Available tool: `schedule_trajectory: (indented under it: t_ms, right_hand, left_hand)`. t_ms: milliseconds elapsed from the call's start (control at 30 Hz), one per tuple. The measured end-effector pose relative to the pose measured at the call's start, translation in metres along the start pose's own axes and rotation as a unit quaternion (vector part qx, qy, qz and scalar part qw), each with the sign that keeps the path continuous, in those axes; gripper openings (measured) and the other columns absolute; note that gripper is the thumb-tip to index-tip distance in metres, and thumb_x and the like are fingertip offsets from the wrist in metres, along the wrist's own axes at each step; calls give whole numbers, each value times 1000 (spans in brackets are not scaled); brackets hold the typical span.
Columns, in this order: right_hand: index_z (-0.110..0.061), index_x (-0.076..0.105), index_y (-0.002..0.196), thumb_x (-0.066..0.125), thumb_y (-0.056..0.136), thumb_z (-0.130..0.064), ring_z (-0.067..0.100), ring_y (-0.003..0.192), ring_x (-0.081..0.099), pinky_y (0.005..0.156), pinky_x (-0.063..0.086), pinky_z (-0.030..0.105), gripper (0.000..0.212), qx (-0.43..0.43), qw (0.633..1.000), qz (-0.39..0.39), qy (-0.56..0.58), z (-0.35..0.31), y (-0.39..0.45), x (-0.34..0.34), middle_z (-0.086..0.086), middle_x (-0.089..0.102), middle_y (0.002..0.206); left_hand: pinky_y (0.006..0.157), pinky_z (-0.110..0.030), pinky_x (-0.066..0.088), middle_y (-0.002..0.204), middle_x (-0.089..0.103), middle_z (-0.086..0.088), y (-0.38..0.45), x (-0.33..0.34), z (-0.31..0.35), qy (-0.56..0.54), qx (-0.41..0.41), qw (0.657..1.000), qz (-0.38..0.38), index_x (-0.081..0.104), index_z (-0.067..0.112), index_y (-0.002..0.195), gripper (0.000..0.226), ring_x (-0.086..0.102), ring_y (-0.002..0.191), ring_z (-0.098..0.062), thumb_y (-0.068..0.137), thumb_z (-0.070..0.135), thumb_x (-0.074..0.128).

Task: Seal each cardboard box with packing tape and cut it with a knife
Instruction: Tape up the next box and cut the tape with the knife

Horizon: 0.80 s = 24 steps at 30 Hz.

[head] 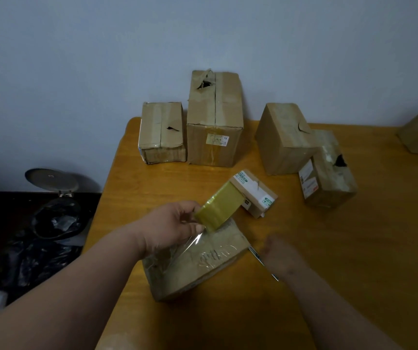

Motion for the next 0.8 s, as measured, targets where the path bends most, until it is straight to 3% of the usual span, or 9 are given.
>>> schedule_trajectory:
  t_ms: [100,233,367,500,600,667,733,800]
  right_hand:
    - [-22,43,116,49,97,-37,24,112,51,89,46,36,25,7,998,25,-57,8,-6,30,3,49,120]
    - [-20,48,110,44,98,-27,22,102,56,85,48,33,14,-21,994,57,-95,-1,-4,30,3,56,112]
    - [-12,47,103,46,100,-20,21,84,58,66,43,27,8,20,997,49,55,10,-1,12,6,57,98]
    - [-17,47,96,49,101,-24,17,69,57,53,40,28,9,15,963,135,235,22,-20,-26,4,60,87]
    - [-30,48,87,56,98,-24,6,59,56,43,40,15,15,-85,910,264,309,5,-58,-65,-5,59,77]
    - [-29,51,88,56,96,-22,3,56,55,41,39,13,12,-185,880,317,303,-18,-90,-83,-8,56,68]
    - [-22,56,93,52,97,-19,6,50,49,39,32,13,6,-272,869,316,265,-42,-118,-85,-8,55,68]
    - [-21,61,96,50,99,-20,8,50,48,41,31,13,11,-313,882,268,227,-60,-136,-73,-9,53,65]
  left_hand:
    - [82,-35,54,112,63,-20,0,6,-3,-53,-9,998,14,64,10,107,14,62,91,-22,93,10,64]
    - [77,-29,55,112,64,-19,2,12,-4,-65,-14,997,31,64,9,108,16,65,89,-20,92,11,65]
    - [90,-42,54,107,69,-9,6,7,0,-15,-9,999,31,65,11,105,15,66,100,-27,90,14,68]
    - [93,-38,52,105,70,-3,10,4,4,21,-12,1000,18,66,15,103,14,66,101,-19,90,17,69]
    - [93,-43,50,111,66,-22,9,6,1,-41,-22,999,14,62,2,109,21,65,101,-32,90,9,67]
    - [90,-45,48,114,61,-31,7,9,-3,-72,-26,997,6,58,-5,114,26,62,101,-37,90,5,65]
    - [83,-39,49,117,61,-31,7,11,-6,-82,-30,996,-12,57,-5,118,28,61,107,-42,92,5,62]
    - [74,-27,52,118,62,-27,7,11,-5,-87,-31,995,-27,59,-1,119,27,65,103,-34,93,6,61]
Point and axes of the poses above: each hand's wrist, its own y-axis towards the middle knuckle, its own x-axis out of the palm, z = x × y, the point moved 7 cm from there along y, towards the middle knuckle
